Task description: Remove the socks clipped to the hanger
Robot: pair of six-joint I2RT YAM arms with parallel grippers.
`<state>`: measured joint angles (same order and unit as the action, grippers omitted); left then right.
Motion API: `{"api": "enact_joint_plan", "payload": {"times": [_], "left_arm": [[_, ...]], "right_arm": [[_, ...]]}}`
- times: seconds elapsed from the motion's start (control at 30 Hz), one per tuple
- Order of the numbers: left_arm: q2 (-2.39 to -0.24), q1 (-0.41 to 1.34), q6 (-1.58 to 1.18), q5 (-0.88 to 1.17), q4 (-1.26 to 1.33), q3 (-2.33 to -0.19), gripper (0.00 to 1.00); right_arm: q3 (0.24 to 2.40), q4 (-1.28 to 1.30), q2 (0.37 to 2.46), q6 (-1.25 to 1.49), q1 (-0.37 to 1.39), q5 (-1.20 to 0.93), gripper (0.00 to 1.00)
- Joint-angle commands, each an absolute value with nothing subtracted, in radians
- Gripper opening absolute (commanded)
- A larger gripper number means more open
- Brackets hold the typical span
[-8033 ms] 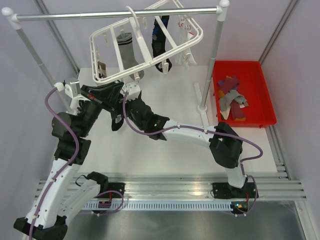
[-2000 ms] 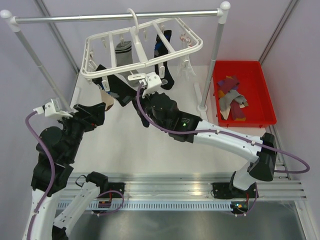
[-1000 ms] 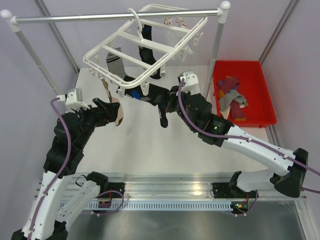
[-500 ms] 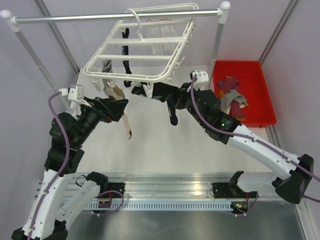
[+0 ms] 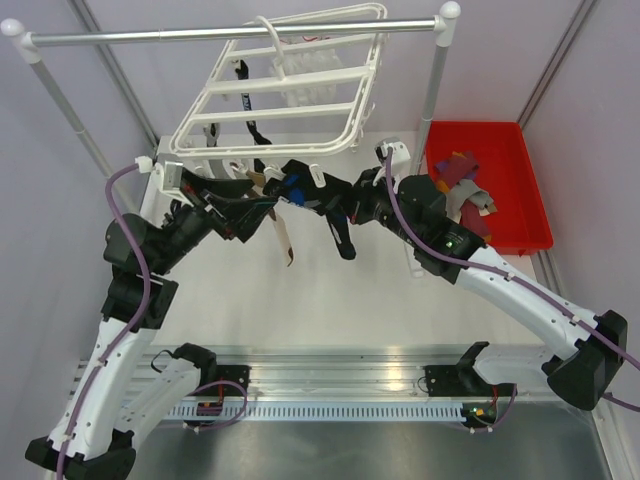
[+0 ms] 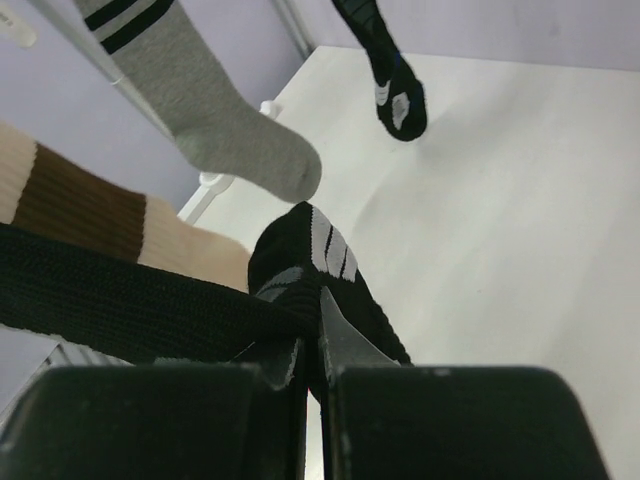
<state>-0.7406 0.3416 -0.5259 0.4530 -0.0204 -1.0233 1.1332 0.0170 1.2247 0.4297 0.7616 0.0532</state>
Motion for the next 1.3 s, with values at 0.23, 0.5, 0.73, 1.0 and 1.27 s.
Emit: {"api": "enact_joint_plan", "payload": {"times": [0.23, 0.5, 0.73, 1.0, 1.27], "left_arm": [[-0.719, 0.337, -0.493, 0.505, 0.097, -1.015, 0.89], [-0.73, 0.336, -0.511, 0.485, 0.144, -1.045, 0.89], [-0.759, 0.336, -0.515, 0.428, 0.159, -1.062, 0.89], [-0.792, 0.336, -0.546, 0.338, 0.206, -1.069, 0.88], [-0.802, 0.336, -0.565, 0.318, 0.242, -1.06, 0.84]], "right_arm": [[1.144, 0.051, 1.183, 0.477, 0.758, -0.159, 0.01], [1.151, 0.078, 1.198, 0.505, 0.736, -0.288, 0.01], [1.144, 0.077, 1.197, 0.517, 0.73, -0.328, 0.01], [1.144, 0.077, 1.201, 0.52, 0.729, -0.348, 0.01], [1.144, 0.078, 1.203, 0.517, 0.724, -0.357, 0.01]]}}
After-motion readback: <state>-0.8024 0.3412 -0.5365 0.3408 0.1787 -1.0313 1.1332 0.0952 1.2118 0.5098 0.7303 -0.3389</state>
